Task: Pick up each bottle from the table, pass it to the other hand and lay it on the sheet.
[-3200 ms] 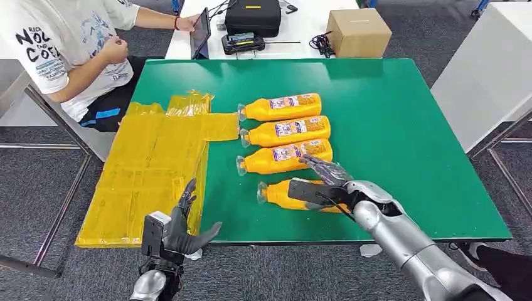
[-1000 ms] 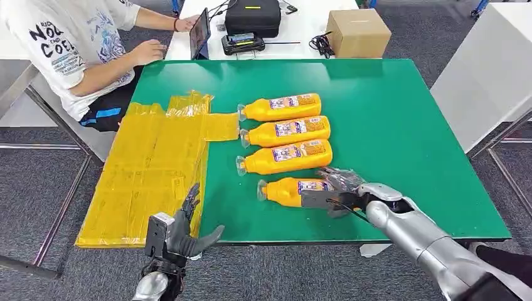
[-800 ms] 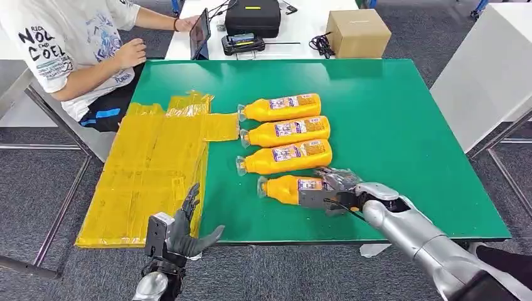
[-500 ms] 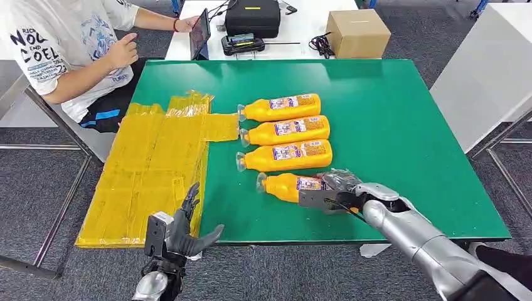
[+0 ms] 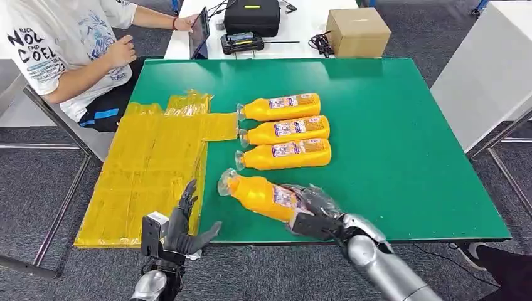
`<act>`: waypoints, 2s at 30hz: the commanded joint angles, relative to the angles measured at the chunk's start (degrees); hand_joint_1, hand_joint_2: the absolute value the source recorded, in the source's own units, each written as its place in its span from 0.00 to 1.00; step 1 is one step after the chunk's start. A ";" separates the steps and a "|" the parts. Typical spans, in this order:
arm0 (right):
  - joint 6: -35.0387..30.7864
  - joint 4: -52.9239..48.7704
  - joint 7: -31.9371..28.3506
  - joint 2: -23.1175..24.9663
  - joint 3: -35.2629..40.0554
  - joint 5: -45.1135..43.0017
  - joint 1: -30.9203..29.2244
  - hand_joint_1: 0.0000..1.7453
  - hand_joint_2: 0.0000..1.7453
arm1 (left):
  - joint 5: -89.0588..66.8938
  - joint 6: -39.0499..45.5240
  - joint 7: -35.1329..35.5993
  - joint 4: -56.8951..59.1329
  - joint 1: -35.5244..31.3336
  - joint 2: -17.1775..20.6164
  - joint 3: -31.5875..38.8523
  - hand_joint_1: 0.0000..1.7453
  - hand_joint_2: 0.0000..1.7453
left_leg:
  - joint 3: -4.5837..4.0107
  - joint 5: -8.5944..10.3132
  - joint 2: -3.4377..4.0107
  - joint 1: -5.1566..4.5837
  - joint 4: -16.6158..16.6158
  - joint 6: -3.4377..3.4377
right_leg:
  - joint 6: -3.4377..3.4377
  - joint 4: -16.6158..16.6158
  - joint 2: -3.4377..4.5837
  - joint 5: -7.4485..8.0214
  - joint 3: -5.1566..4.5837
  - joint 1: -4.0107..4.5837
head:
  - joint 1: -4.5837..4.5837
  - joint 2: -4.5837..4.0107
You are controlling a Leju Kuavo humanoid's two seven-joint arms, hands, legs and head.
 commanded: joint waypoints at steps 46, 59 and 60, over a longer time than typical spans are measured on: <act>-15.69 19.25 -10.75 27.91 -1.86 9.32 2.69 1.00 1.00 | 18.38 -14.69 8.24 -4.98 -1.20 2.93 -6.77 0.00 1.00 | 0.23 -0.07 0.11 0.04 -0.08 -0.10 | 0.02 -0.12 0.08 -0.11 0.24 0.01 | 0.06 0.00; -15.19 20.32 -10.53 27.54 -0.38 10.46 1.88 1.00 1.00 | 19.03 -14.96 8.36 -4.68 -1.33 2.75 -6.45 0.00 1.00 | 0.15 -0.05 0.05 0.03 -0.04 -0.09 | 0.03 -0.09 0.02 -0.12 0.18 0.00 | 0.07 0.00; -14.97 20.67 -10.49 27.45 0.46 10.95 1.92 1.00 1.00 | 19.70 -15.40 8.37 -4.53 -1.37 2.73 -6.22 0.00 1.00 | 0.19 -0.08 0.07 0.05 -0.02 -0.12 | 0.00 -0.09 0.04 -0.14 0.23 0.03 | 0.07 0.00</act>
